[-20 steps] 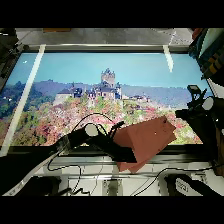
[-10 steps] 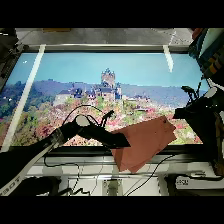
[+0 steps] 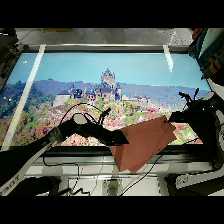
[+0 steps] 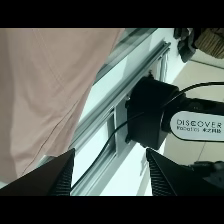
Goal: Fold the clothes and pants, and hang the long-sleeved shirts on hangers.
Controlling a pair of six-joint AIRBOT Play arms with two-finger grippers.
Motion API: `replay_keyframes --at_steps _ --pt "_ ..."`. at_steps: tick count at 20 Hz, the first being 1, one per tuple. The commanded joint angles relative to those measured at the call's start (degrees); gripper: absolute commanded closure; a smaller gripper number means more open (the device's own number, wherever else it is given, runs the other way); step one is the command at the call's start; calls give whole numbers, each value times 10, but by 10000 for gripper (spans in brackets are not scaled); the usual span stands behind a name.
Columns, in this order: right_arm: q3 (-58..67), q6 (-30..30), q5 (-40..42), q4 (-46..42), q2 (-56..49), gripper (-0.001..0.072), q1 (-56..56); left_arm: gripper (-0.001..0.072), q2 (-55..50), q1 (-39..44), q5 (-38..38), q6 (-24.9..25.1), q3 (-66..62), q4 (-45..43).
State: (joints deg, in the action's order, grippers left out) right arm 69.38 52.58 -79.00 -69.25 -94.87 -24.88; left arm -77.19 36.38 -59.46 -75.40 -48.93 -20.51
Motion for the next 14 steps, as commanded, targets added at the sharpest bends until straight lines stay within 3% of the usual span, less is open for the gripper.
replay_keyframes --at_steps 1,10,13,14 --pt "1 -25 -9 12 -28 100 -1 224 0 -1 1 0 0 0" --pt "-7 -57 -86 101 -77 133 20 224 0 -12 19 0 0 -41" --pt "-39 -75 -89 101 -78 259 66 224 0 -43 17 0 0 -56" --pt "-47 -91 -89 101 -78 335 85 224 0 -55 17 0 0 -56"
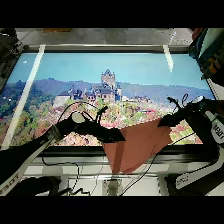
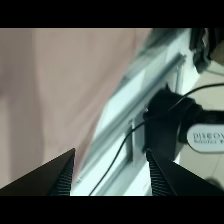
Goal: Fold the clothes and pants, and hang the long-sleeved shirts on hangers.
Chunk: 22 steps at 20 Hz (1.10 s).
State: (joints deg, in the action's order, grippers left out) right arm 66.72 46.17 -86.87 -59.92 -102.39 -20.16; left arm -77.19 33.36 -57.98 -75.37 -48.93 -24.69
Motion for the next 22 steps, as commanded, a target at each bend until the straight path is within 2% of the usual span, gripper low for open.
replay_keyframes --at_steps 1,2,3,5,6,7,10,12,15,18,22 --pt "-23 -33 -10 9 -2 458 56 224 0 -39 3 0 0 -15" --pt "-23 -39 -10 13 -2 605 76 224 0 -52 3 1 0 -15" --pt "-20 -39 -10 23 -1 685 95 250 0 -69 2 18 0 -15" --pt "-3 -38 -6 64 -1 686 134 493 1 -103 -7 63 -1 -15" --pt "12 -37 -7 97 -1 686 153 570 2 -121 -16 75 -2 -15" --pt "28 -33 -8 129 -1 687 168 700 5 -140 -27 86 -7 -18" --pt "105 -22 8 206 9 687 200 700 27 -198 -56 133 -37 -22" --pt "175 53 43 206 18 686 200 701 56 -222 -57 143 -67 -67" --pt "280 160 73 196 39 686 165 700 113 -234 -57 143 -117 -196" --pt "359 268 68 150 77 686 102 699 182 -234 -55 143 -130 -212" --pt "424 403 36 34 161 686 -20 699 268 -236 -31 145 -130 -219"
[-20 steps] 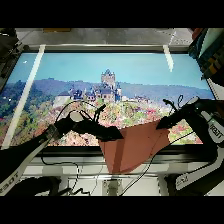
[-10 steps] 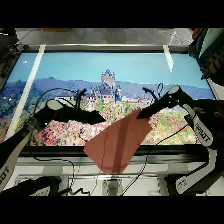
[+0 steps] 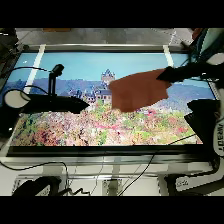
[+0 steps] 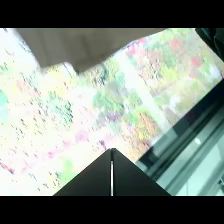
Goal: Fold the clothes and pants, and hang the long-sleeved shirts on hangers.
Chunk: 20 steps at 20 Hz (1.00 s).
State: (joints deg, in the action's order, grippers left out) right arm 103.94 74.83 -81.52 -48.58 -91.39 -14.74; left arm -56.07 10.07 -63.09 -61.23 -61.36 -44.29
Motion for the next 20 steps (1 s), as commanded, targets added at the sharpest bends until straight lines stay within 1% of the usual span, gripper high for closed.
replay_keyframes --at_steps 1,3,4,6,7,8,9,10,12,14,15,16,17,18,20 --pt "63 141 -33 -111 75 686 -112 699 71 -3 27 14 -6 -27" --pt "76 172 -68 -167 121 686 -186 699 96 -3 40 30 -6 -42" --pt "80 178 -88 -197 146 686 -226 699 104 -3 43 38 -6 -46" --pt "80 182 -132 -275 188 686 -302 699 114 -3 50 38 -6 -49" --pt "80 195 -152 -328 205 686 -341 699 115 -3 52 38 -6 -50" --pt "80 219 -169 -376 217 686 -382 699 114 -3 52 38 -6 -50" --pt "80 238 -184 -404 225 687 -421 699 114 -3 52 38 -6 -50" --pt "80 249 -200 -416 230 686 -464 699 114 -3 52 38 -6 -50" --pt "80 248 -235 -417 228 686 -533 699 114 -3 52 38 -6 -50" --pt "76 262 -236 -414 228 682 -588 699 114 -3 52 38 -6 -50" --pt "75 285 -230 -414 227 626 -606 699 114 -3 52 38 -6 -50" --pt "75 309 -214 -414 226 463 -620 698 114 -3 52 38 -6 -50" --pt "75 327 -199 -414 226 267 -628 698 114 -3 52 38 -6 -50" --pt "75 332 -187 -413 226 160 -631 698 114 -3 52 38 -6 -50" --pt "75 332 -168 -412 226 150 -631 698 114 -3 52 38 -5 -50"
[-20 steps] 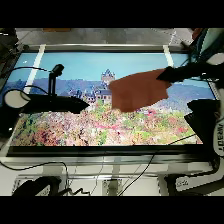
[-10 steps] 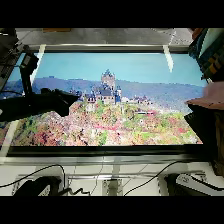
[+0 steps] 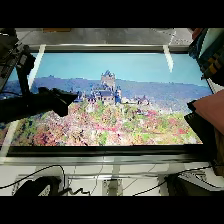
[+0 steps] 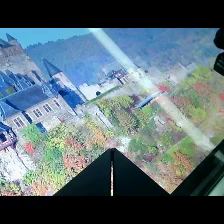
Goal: Fold the clothes and pants, and hang the long-sleeved shirts on hangers.
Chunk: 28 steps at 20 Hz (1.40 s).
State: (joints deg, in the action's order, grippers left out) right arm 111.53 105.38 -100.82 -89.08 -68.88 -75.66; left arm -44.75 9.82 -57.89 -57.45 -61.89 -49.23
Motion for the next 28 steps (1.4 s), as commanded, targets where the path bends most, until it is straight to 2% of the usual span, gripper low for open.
replay_keyframes --at_steps 1,2,3,4,5,6,9,11,12,14,16,18,20,22,23,24,25,26,28 --pt "0 26 32 -6 0 150 -22 698 0 0 0 0 0 -1" --pt "0 26 40 -4 -1 151 -22 698 0 0 0 0 0 -1" --pt "0 26 45 11 -4 198 -22 698 0 0 0 0 0 -1" --pt "0 26 45 38 -7 349 -22 698 0 0 0 0 0 -1" --pt "0 25 48 87 -12 596 -22 698 0 0 0 0 0 -1" --pt "0 8 58 151 -17 679 -20 698 0 0 0 0 0 0" --pt "0 -119 81 428 -29 686 8 699 0 0 0 0 0 -1" --pt "0 -176 85 574 -28 686 63 698 0 0 0 0 0 -1" --pt "0 -192 82 626 -26 686 103 698 0 0 0 0 0 0" --pt "0 -212 80 657 -16 686 205 698 0 0 0 0 0 -1" --pt "0 -226 74 631 -3 686 332 698 0 0 0 0 0 0" --pt "0 -226 62 555 6 686 459 698 0 0 0 0 0 0" --pt "0 -227 37 427 9 686 591 699 0 0 0 0 0 -1" --pt "-1 -276 -5 279 7 686 711 699 0 0 0 0 0 0" --pt "-3 -280 -17 200 7 686 762 698 0 0 0 0 0 -1" --pt "-6 -260 -19 124 6 686 800 698 0 0 0 0 0 0" --pt "-9 -214 -19 44 4 686 828 698 0 0 0 0 0 -1" --pt "-15 -180 -19 -1 4 686 840 698 0 0 0 0 0 0" --pt "-18 -172 -16 1 4 685 841 698 0 0 0 0 0 0"
